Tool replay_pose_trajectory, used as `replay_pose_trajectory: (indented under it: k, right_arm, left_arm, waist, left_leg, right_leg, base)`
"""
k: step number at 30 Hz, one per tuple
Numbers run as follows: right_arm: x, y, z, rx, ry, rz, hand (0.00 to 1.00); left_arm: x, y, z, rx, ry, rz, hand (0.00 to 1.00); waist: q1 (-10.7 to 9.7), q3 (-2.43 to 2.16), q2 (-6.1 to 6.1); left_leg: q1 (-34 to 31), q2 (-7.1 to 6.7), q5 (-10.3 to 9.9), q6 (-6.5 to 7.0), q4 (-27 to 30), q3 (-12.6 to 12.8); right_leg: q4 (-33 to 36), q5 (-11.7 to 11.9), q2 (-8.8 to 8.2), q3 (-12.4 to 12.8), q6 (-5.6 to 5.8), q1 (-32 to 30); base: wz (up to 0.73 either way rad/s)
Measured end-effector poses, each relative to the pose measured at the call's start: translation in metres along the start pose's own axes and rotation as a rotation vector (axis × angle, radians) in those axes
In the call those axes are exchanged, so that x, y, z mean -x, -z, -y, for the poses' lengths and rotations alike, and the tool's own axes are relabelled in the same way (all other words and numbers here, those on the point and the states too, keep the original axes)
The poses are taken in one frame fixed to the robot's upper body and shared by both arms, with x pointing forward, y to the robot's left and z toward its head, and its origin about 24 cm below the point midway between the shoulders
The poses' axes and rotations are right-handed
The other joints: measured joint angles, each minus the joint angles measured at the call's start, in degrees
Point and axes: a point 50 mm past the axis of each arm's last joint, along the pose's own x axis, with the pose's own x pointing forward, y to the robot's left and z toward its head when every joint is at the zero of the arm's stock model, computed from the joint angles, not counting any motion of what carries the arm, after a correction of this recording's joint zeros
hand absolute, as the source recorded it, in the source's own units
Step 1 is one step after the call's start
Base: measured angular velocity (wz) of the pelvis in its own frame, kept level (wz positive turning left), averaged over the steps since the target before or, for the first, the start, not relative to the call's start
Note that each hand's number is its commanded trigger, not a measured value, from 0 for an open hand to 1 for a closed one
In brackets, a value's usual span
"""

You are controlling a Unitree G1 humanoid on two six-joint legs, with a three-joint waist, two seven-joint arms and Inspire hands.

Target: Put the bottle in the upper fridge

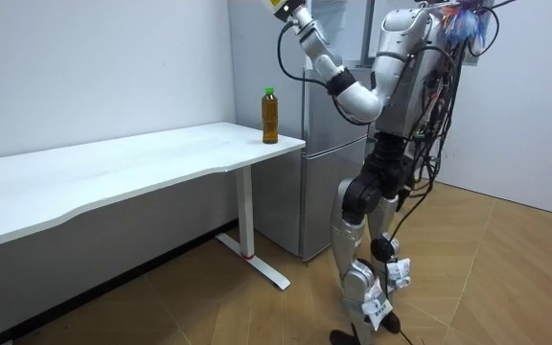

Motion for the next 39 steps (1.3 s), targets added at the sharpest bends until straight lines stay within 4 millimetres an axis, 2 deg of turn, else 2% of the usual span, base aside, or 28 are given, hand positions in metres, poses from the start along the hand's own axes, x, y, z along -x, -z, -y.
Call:
replay_pose_trajectory:
  k: [3, 5, 6, 7, 11, 14, 16, 20, 22, 23, 25, 26, 28, 31, 37, 39]
  right_arm:
    - [0.000, 0.001, 0.001, -0.004, -0.004, -0.002, 0.00]
    - [0.000, 0.001, 0.003, -0.003, -0.001, 0.000, 0.00]
    - [0.000, 0.000, 0.003, -0.008, 0.001, 0.001, 0.00]
    - [0.000, 0.000, 0.004, -0.010, 0.003, 0.001, 0.00]
    - [0.001, 0.002, 0.005, -0.013, 0.003, -0.007, 0.00]
    - [0.001, 0.006, 0.006, -0.014, 0.009, -0.029, 0.00]
    - [0.001, 0.008, 0.006, -0.009, 0.005, -0.045, 0.00]
    - [0.001, 0.008, 0.006, 0.019, -0.006, -0.046, 0.00]
    - [0.001, 0.003, 0.004, 0.020, -0.024, -0.031, 0.00]
    - [0.000, 0.002, 0.003, 0.019, -0.029, -0.027, 0.00]
    - [0.000, 0.000, 0.002, 0.015, -0.046, -0.020, 0.00]
    - [0.000, 0.001, 0.001, 0.014, -0.050, -0.020, 0.00]
    - [0.001, 0.001, 0.001, 0.015, -0.066, -0.018, 0.00]
    - [0.001, 0.003, 0.003, 0.016, -0.068, -0.024, 0.00]
    - [0.000, 0.000, 0.001, 0.017, -0.077, -0.019, 0.00]
    - [0.000, 0.001, 0.001, 0.017, -0.076, -0.023, 0.00]
  left_arm:
    - [0.010, 0.007, -0.019, -0.066, -0.078, -0.068, 0.00]
    - [0.016, 0.015, -0.030, -0.106, -0.133, -0.115, 0.00]
    - [0.022, 0.024, -0.039, -0.129, -0.178, -0.165, 0.00]
    - [0.030, 0.033, -0.050, -0.156, -0.223, -0.227, 0.00]
    - [0.056, 0.050, -0.076, -0.217, -0.329, -0.377, 0.00]
    - [0.093, 0.074, -0.101, -0.288, -0.404, -0.579, 0.00]
    - [0.125, 0.092, -0.116, -0.324, -0.473, -0.730, 0.00]
    - [0.171, 0.118, -0.126, -0.341, -0.513, -0.954, 0.00]
    - [0.205, 0.130, -0.131, -0.357, -0.500, -1.113, 0.00]
    - [0.214, 0.133, -0.133, -0.363, -0.502, -1.153, 0.00]
    - [0.247, 0.137, -0.140, -0.386, -0.507, -1.300, 0.00]
    - [0.255, 0.136, -0.142, -0.395, -0.511, -1.333, 0.00]
    - [0.289, 0.130, -0.150, -0.447, -0.499, -1.476, 0.00]
    - [0.322, 0.123, -0.155, -0.511, -0.425, -1.660, 0.00]
    - [0.364, 0.107, -0.158, -0.562, -0.362, -1.905, 0.00]
    - [0.371, 0.106, -0.157, -0.582, -0.325, -1.959, 0.00]
  waist:
    - [1.0, -0.02, 0.09]
    - [0.9, 0.02, 0.25]
    - [0.8, -0.03, 0.20]
    - [0.6, 0.10, 0.57]
    - [0.3, -0.03, -0.01]
    - [0.1, -0.11, -0.30]
    - [-0.1, 0.15, -0.81]
    - [0.0, 0.28, -2.26]
    - [0.2, 0.22, -2.48]
    - [0.1, 0.27, -2.59]
    - [-0.2, 0.26, -2.64]
    - [-0.1, 0.27, -2.68]
    - [-0.3, 0.27, -2.66]
    - [-0.7, 0.26, -2.65]
    - [-2.1, 0.26, -2.67]
    - [-2.2, 0.25, -2.70]
  left_leg:
    - [-0.1, 0.01, 0.0, -0.01, 0.2, -0.4]
    - [-0.5, -0.05, 0.0, -0.01, 0.3, -1.0]
    - [-0.6, -0.07, 0.0, -0.01, 0.3, -1.2]
    - [-0.6, -0.12, 0.0, -0.01, 0.4, -1.4]
    - [-0.4, -0.22, 0.0, -0.02, 0.4, -1.7]
    - [-0.2, -0.33, 0.0, -0.02, 0.1, -1.8]
    - [0.2, -0.49, 0.0, -0.02, 0.1, -2.0]
    - [0.2, -0.76, 0.0, -0.01, 0.2, -2.7]
    - [0.2, -0.79, -0.1, 0.07, 0.2, -2.7]
    - [0.1, -0.78, -0.1, 0.13, 0.2, -2.7]
    - [0.3, -0.77, -0.2, 0.21, 0.2, -2.4]
    - [0.4, -0.77, -0.2, 0.21, 0.1, -2.4]
    - [0.4, -0.73, -0.3, 0.23, 0.1, -2.2]
    - [0.3, -0.70, -0.5, 0.28, 0.1, -2.3]
    - [0.3, -0.72, -0.5, 0.31, 0.1, -2.4]
    - [0.2, -0.72, -0.5, 0.32, 0.1, -2.3]
  right_leg:
    - [0.1, -0.1, -0.03, -0.4, -0.16, 0.1]
    - [0.0, -0.2, -0.06, -0.9, -0.15, 0.1]
    - [0.0, -0.2, -0.08, -1.2, -0.15, 0.2]
    - [-0.1, -0.3, -0.13, -1.5, -0.15, 0.4]
    - [0.2, -0.8, -0.26, -1.8, -0.19, 0.5]
    - [0.0, -0.8, -0.30, -1.8, -0.16, 0.8]
    - [-0.1, -1.0, -0.44, -2.0, 0.01, 1.6]
    - [0.0, -1.4, -0.82, -2.9, 0.19, 1.8]
    - [0.0, -1.4, -0.83, -2.8, 0.20, 1.8]
    - [0.0, -1.4, -0.82, -2.8, 0.21, 1.8]
    - [0.0, -1.4, -0.78, -2.5, 0.29, 1.9]
    - [0.0, -1.4, -0.80, -2.5, 0.31, 2.0]
    - [0.0, -1.5, -0.79, -2.4, 0.34, 2.1]
    - [-0.1, -1.5, -0.76, -2.7, 0.35, 2.1]
    - [0.0, -1.5, -0.81, -2.9, 0.36, 2.0]
    - [0.0, -1.5, -0.82, -2.8, 0.37, 1.8]
  base:
    - [0.08]
    - [0.15]
    - [0.13]
    - [0.12]
    - [0.04]
    - [0.01]
    - [0.06]
    - [0.12]
    - [0.00]
    - [0.00]
    - [-0.04]
    - [0.00]
    - [0.00]
    - [0.04]
    - [0.01]
    - [-0.06]
